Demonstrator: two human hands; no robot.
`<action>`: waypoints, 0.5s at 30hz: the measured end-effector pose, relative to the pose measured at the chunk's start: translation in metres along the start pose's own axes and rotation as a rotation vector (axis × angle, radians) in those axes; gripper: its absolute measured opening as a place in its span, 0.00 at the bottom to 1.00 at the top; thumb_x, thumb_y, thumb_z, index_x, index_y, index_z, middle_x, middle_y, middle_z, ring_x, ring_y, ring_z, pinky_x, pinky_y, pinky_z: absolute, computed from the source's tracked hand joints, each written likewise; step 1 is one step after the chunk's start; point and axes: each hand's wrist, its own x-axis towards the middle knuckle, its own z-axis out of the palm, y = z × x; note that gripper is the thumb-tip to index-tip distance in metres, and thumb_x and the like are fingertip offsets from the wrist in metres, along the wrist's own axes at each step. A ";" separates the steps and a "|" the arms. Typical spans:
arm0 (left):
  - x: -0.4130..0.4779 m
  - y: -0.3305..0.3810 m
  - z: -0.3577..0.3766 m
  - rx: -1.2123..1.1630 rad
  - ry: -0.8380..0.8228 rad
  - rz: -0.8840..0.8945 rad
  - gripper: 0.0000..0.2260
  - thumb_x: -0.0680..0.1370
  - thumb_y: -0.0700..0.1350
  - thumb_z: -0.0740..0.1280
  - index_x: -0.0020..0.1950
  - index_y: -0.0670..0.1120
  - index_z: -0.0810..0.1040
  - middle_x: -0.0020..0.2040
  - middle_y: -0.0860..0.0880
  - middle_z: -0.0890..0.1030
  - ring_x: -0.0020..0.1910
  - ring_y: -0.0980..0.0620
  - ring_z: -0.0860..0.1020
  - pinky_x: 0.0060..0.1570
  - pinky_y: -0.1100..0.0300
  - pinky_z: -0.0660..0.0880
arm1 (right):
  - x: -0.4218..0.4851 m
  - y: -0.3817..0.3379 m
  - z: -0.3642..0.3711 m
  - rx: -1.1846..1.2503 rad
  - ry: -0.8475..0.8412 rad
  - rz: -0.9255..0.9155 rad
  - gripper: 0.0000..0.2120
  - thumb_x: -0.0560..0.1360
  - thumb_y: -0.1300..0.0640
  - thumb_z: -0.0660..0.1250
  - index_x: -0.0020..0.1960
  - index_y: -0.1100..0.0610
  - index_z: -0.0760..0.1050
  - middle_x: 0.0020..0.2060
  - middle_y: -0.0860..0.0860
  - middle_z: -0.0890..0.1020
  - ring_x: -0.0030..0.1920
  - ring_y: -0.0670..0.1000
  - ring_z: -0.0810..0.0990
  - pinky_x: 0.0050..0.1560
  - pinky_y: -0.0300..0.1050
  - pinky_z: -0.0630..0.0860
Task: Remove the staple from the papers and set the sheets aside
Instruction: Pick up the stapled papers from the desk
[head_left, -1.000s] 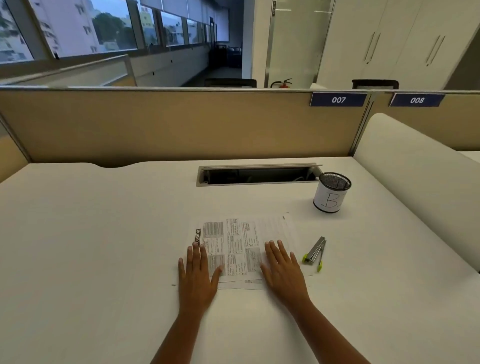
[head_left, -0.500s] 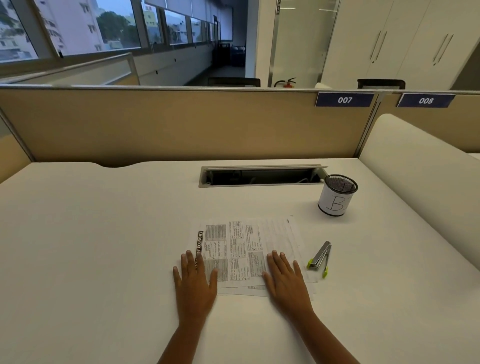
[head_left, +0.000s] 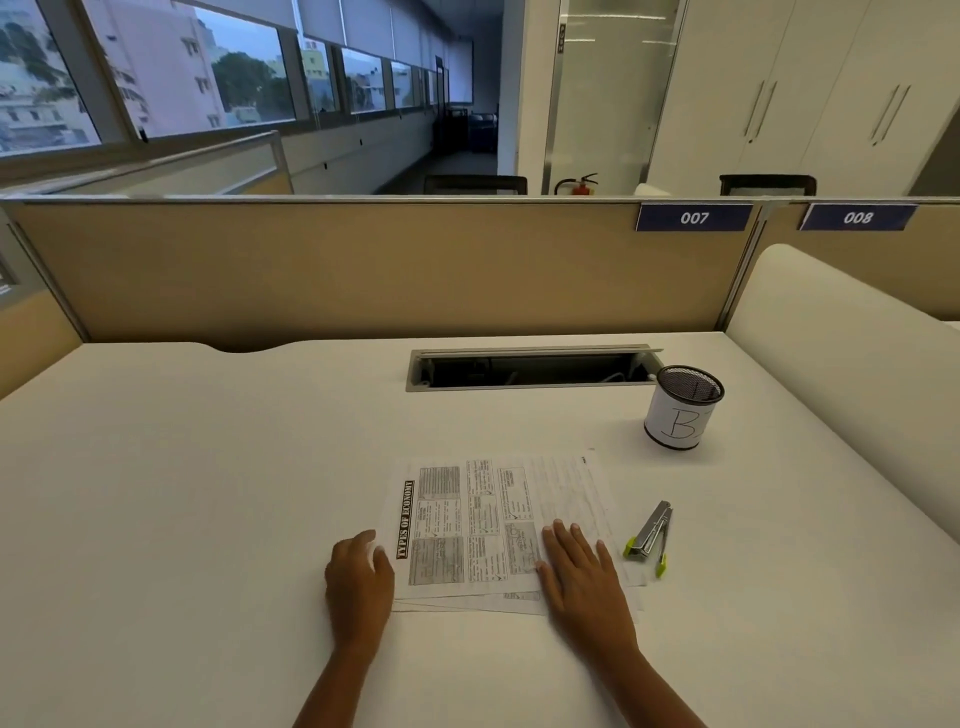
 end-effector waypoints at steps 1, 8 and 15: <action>0.005 0.000 -0.006 -0.099 -0.011 -0.072 0.12 0.75 0.36 0.60 0.58 0.36 0.74 0.60 0.34 0.74 0.58 0.36 0.73 0.58 0.47 0.69 | 0.000 -0.001 0.000 0.003 0.003 0.004 0.24 0.80 0.47 0.47 0.74 0.51 0.51 0.76 0.47 0.54 0.76 0.47 0.48 0.75 0.46 0.42; 0.008 0.005 -0.025 -0.662 -0.288 -0.361 0.15 0.73 0.30 0.60 0.60 0.35 0.71 0.59 0.35 0.76 0.50 0.41 0.76 0.34 0.59 0.77 | -0.002 -0.006 -0.008 -0.005 -0.036 0.010 0.24 0.80 0.47 0.46 0.74 0.51 0.49 0.76 0.48 0.51 0.76 0.47 0.46 0.75 0.49 0.41; -0.003 0.040 -0.033 -0.849 -0.246 -0.268 0.19 0.75 0.31 0.56 0.65 0.43 0.66 0.55 0.42 0.74 0.50 0.43 0.74 0.26 0.65 0.78 | -0.014 -0.063 -0.034 0.176 -0.010 -0.274 0.29 0.75 0.39 0.54 0.73 0.49 0.57 0.74 0.48 0.60 0.74 0.47 0.55 0.74 0.50 0.51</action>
